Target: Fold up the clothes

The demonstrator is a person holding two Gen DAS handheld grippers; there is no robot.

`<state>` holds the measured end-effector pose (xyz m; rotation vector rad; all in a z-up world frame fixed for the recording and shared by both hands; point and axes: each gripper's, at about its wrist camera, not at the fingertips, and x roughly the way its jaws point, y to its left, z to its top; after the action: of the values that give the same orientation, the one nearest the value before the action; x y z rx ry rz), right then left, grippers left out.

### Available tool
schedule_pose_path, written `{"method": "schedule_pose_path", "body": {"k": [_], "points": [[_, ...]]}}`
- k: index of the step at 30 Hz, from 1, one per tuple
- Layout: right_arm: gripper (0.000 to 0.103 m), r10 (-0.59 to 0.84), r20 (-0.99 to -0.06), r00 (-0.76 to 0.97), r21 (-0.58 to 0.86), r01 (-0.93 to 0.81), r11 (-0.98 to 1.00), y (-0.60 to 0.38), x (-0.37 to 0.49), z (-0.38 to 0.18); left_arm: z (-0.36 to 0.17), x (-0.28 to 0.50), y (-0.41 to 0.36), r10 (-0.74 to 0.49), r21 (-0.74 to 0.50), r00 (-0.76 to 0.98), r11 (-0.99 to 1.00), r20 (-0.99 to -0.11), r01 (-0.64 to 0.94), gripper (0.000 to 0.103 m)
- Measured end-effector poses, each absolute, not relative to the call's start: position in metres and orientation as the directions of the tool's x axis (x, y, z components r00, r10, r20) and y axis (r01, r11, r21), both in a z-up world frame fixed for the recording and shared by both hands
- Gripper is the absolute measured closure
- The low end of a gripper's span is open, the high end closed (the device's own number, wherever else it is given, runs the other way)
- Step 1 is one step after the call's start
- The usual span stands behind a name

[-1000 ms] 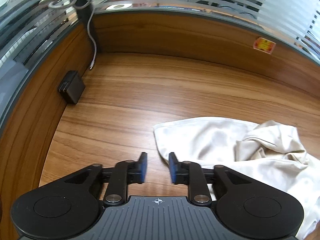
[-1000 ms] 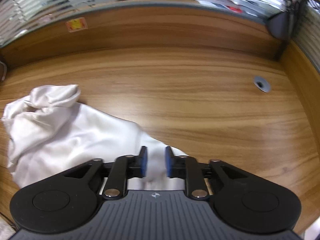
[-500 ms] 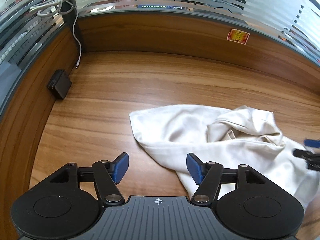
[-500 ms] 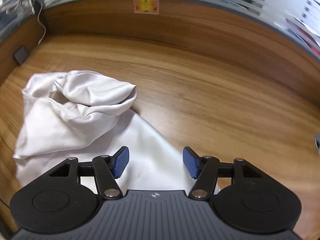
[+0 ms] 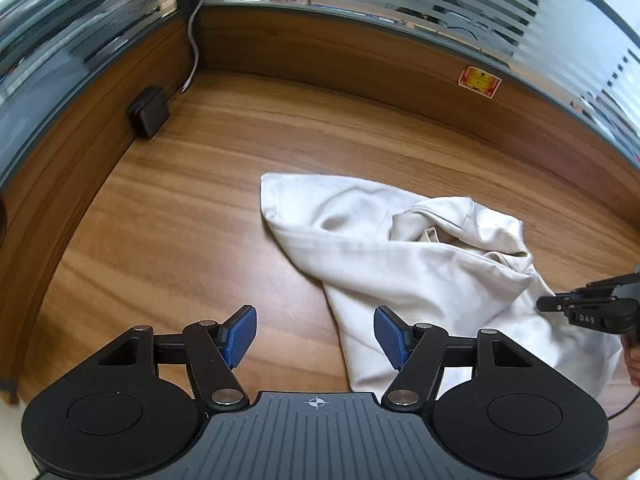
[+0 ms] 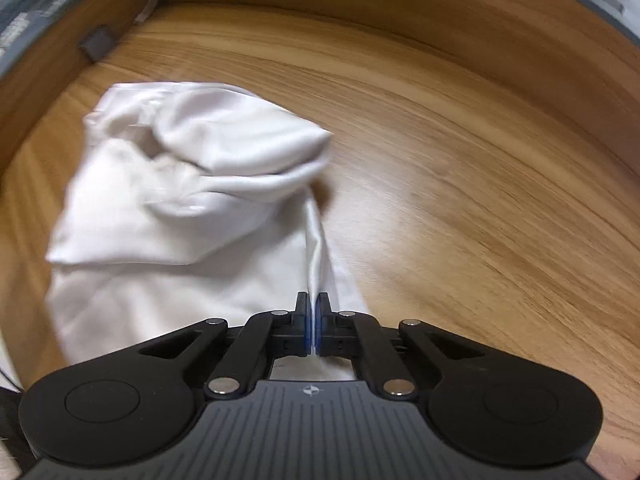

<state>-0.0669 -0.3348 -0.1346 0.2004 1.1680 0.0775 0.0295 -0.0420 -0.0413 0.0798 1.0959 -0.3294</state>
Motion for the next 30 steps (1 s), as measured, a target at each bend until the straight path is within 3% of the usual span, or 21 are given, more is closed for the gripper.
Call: {"method": "schedule_pose_path", "body": {"k": [12, 20, 30], "points": [[0.101, 0.44, -0.78, 0.445, 0.389, -0.206, 0.898, -0.224, -0.084, -0.059, -0.032, -0.002, -0.039, -0.375, -0.287, 0.35, 0.916, -0.858, 0.279, 0.036], [0.101, 0.637, -0.733, 0.238, 0.497, -0.452, 0.741, -0.144, -0.111, -0.052, -0.036, -0.003, -0.034, -0.309, -0.216, 0.359, 0.936, -0.881, 0.276, 0.036], [0.073, 0.566, -0.748, 0.346, 0.479, -0.309, 0.822, -0.206, -0.13, -0.033, -0.047, -0.013, -0.035, -0.246, -0.153, 0.37, 0.952, -0.896, 0.265, 0.036]]}}
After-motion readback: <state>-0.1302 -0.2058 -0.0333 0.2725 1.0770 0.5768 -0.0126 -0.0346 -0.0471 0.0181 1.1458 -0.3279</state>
